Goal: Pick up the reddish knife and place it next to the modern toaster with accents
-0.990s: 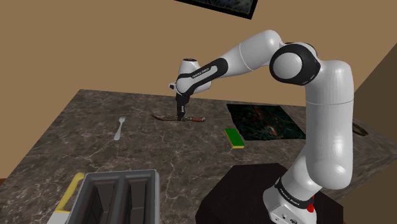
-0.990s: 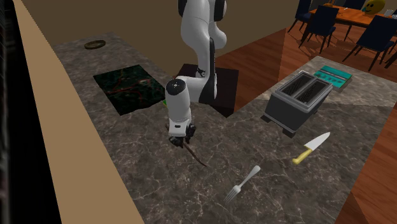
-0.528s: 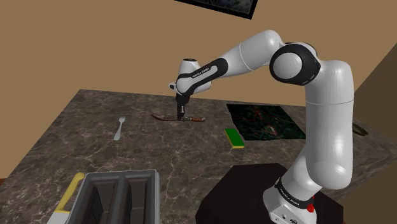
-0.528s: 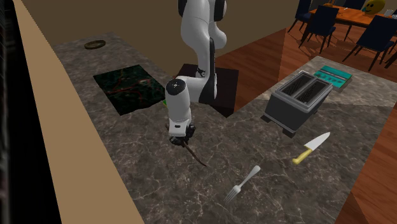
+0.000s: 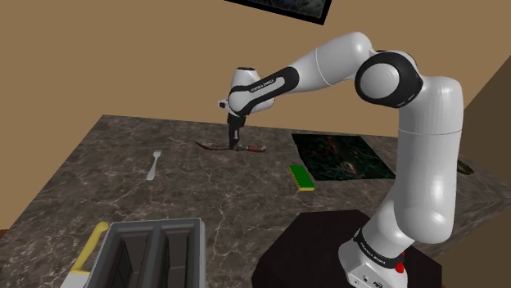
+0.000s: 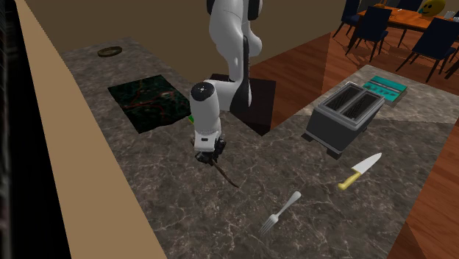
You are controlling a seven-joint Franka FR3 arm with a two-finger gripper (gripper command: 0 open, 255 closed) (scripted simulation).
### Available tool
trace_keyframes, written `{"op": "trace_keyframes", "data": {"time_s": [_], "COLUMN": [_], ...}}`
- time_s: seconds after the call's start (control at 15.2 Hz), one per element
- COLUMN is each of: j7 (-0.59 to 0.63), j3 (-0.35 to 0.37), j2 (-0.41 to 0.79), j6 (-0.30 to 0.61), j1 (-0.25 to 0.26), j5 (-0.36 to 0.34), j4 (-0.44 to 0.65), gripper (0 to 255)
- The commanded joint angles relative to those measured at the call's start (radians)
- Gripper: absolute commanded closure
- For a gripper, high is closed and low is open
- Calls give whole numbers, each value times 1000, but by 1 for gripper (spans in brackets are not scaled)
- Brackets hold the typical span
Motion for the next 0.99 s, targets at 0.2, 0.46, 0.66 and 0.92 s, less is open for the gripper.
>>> {"op": "trace_keyframes", "data": {"time_s": [0.2,0.46,0.66,0.92], "j7": [4,6,9,11], "j3": [-2,-4,-5,-6], "j2": [-36,-64,-84,-108], "j6": [-56,-99,-132,-177], "j1": [1,2,2,3], "j5": [-4,-8,-10,-13], "j4": [20,35,48,70], "gripper": [255,255,255,255]}}
